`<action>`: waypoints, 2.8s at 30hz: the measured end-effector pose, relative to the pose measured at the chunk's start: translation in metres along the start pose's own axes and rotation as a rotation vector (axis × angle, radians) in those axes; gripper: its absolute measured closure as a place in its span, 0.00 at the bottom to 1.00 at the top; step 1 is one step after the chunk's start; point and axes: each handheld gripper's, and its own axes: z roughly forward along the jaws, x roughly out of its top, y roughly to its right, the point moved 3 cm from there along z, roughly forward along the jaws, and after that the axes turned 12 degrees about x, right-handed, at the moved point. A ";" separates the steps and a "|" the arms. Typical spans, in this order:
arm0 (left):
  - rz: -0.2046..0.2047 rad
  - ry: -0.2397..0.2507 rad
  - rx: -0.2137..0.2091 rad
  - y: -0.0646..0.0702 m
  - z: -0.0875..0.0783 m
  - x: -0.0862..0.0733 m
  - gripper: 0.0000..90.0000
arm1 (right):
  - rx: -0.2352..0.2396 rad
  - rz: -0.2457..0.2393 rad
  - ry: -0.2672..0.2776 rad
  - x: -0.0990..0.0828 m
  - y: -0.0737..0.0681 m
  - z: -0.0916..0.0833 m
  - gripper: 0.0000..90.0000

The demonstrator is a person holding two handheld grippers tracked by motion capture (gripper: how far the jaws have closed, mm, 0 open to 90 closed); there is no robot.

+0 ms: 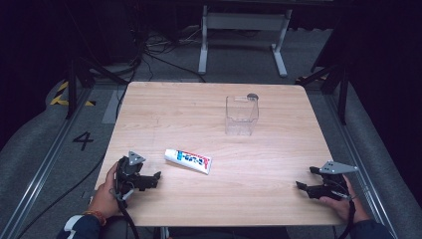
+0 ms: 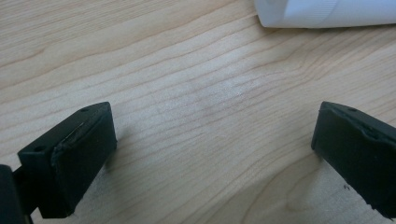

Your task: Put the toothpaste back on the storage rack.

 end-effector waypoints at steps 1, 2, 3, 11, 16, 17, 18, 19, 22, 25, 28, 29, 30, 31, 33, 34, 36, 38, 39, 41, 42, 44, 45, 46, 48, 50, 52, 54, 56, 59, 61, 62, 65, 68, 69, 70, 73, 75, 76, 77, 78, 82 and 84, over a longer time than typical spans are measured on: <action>0.013 0.004 -0.012 0.000 0.001 0.001 0.00 | 0.000 0.000 0.000 0.000 0.000 0.000 0.17; 0.026 0.004 -0.023 -0.001 0.001 0.001 0.00 | 0.000 0.001 0.000 0.000 0.000 0.000 0.17; 0.047 0.009 -0.045 -0.003 0.003 0.002 0.00 | 0.000 0.001 0.000 0.000 0.000 0.000 0.17; 0.181 0.039 -0.143 -0.010 0.011 0.010 0.00 | -0.003 0.002 -0.001 0.001 0.000 0.000 0.17; 0.180 0.027 -0.176 -0.009 0.010 0.009 0.00 | -0.003 0.002 -0.002 0.001 0.001 0.001 0.17; 0.193 0.028 -0.186 -0.010 0.010 0.009 0.00 | -0.003 0.002 -0.002 0.001 0.001 0.001 0.17; 0.199 0.028 -0.191 -0.011 0.010 0.009 0.00 | -0.003 0.002 -0.002 0.001 0.001 0.001 0.17; 0.204 0.027 -0.196 -0.011 0.010 0.009 0.00 | -0.002 0.000 -0.001 0.001 0.001 0.001 0.17; 0.237 0.018 -0.222 -0.013 0.011 0.010 0.00 | -0.002 0.001 -0.002 0.001 0.001 0.001 0.17; 0.279 -0.016 -0.239 -0.012 0.010 0.015 0.00 | -0.002 0.000 -0.002 0.001 0.001 0.001 0.17; 0.310 -0.019 -0.248 -0.011 0.009 0.016 0.03 | -0.001 0.000 -0.002 0.001 0.001 0.001 0.17; 0.328 -0.019 -0.264 -0.011 0.008 0.017 0.05 | -0.001 0.000 -0.002 0.001 0.001 0.001 0.17; 0.338 -0.024 -0.274 -0.010 0.007 0.018 0.08 | -0.002 -0.001 -0.002 0.001 0.001 0.001 0.17; 0.338 -0.024 -0.274 -0.010 0.007 0.018 0.12 | -0.002 -0.001 -0.002 0.001 0.001 0.001 0.17; 0.345 -0.024 -0.281 -0.008 0.006 0.021 0.20 | -0.002 -0.001 -0.002 0.001 0.001 0.001 0.17; 0.350 -0.031 -0.278 -0.008 0.006 0.023 0.20 | -0.002 0.000 -0.001 0.001 0.001 0.001 0.17; 0.372 -0.028 -0.269 -0.007 0.006 0.026 0.18 | -0.002 0.000 -0.001 0.001 0.001 0.001 0.17; 0.382 -0.040 -0.286 -0.005 0.005 0.029 0.20 | -0.001 -0.001 -0.002 0.001 0.001 0.001 0.17; 0.390 -0.034 -0.287 -0.004 0.005 0.031 0.19 | -0.001 0.000 -0.002 0.001 0.001 0.001 0.17; 0.403 -0.030 -0.294 -0.002 0.004 0.032 0.20 | -0.002 -0.001 -0.001 0.001 0.001 0.001 0.17; 0.419 -0.032 -0.287 -0.002 0.004 0.033 0.21 | -0.002 -0.001 -0.001 0.001 0.001 0.001 0.17; 0.443 -0.048 -0.280 0.000 0.004 0.034 0.23 | -0.002 -0.001 -0.002 0.001 0.001 0.001 0.17; 0.446 -0.062 -0.297 0.002 0.004 0.036 0.22 | -0.002 -0.001 -0.002 0.001 0.001 0.001 0.17; 0.447 -0.059 -0.297 0.002 0.003 0.038 0.23 | -0.001 -0.001 -0.002 0.001 0.001 0.001 0.17; 0.458 -0.050 -0.291 0.002 0.000 0.043 0.22 | -0.002 -0.001 -0.002 0.001 0.001 0.001 0.17; 0.450 -0.035 -0.296 0.002 -0.001 0.045 0.22 | -0.002 0.000 -0.002 0.001 0.001 0.001 0.17; 0.469 -0.015 -0.286 0.002 -0.004 0.050 0.22 | -0.002 -0.001 -0.002 0.001 0.001 0.001 0.17; 0.476 -0.016 -0.292 0.003 -0.005 0.052 0.22 | -0.002 -0.001 -0.001 0.001 0.001 0.001 0.17; 0.498 -0.006 -0.295 0.008 -0.006 0.058 0.22 | -0.002 0.000 -0.001 0.001 0.001 0.001 0.17; 0.531 0.008 -0.294 0.012 -0.009 0.065 0.22 | -0.002 -0.001 -0.002 0.001 0.001 0.001 0.17; 0.540 0.017 -0.300 0.014 -0.010 0.069 0.22 | -0.002 -0.001 -0.002 0.001 0.001 0.001 0.17; 0.544 0.022 -0.304 0.016 -0.011 0.071 0.22 | -0.002 0.000 -0.001 0.001 0.001 0.001 0.17; 0.564 0.020 -0.322 0.022 -0.011 0.076 0.22 | -0.002 0.000 -0.001 0.001 0.001 0.001 0.17; 0.609 0.012 -0.346 0.033 -0.010 0.079 0.22 | -0.002 0.000 -0.002 0.001 0.001 0.001 0.17; 0.609 0.012 -0.346 0.033 -0.010 0.079 0.22 | -0.002 0.000 -0.002 0.001 0.001 0.001 0.17; 0.627 0.009 -0.352 0.039 -0.008 0.082 0.22 | -0.002 0.000 -0.001 0.001 0.001 0.001 0.17; 0.641 0.007 -0.358 0.043 -0.007 0.085 0.21 | -0.003 -0.001 -0.002 0.001 0.000 0.001 0.17; 0.658 0.008 -0.361 0.046 -0.007 0.089 0.22 | -0.003 -0.001 -0.002 0.001 0.000 0.001 0.17; 0.658 0.008 -0.361 0.046 -0.007 0.089 0.22 | -0.003 -0.001 -0.002 0.001 0.000 0.001 0.17; 0.663 0.016 -0.358 0.048 -0.007 0.090 0.22 | -0.003 0.000 -0.002 0.001 0.000 0.001 0.17; 0.667 0.018 -0.366 0.049 -0.006 0.091 0.22 | -0.003 -0.001 -0.001 0.001 0.000 0.001 0.17; 0.689 0.007 -0.371 0.055 -0.004 0.096 0.22 | -0.003 -0.001 -0.001 0.001 0.000 0.001 0.17; 0.705 0.009 -0.368 0.058 -0.003 0.098 0.22 | -0.003 0.000 -0.002 0.001 0.000 0.001 0.17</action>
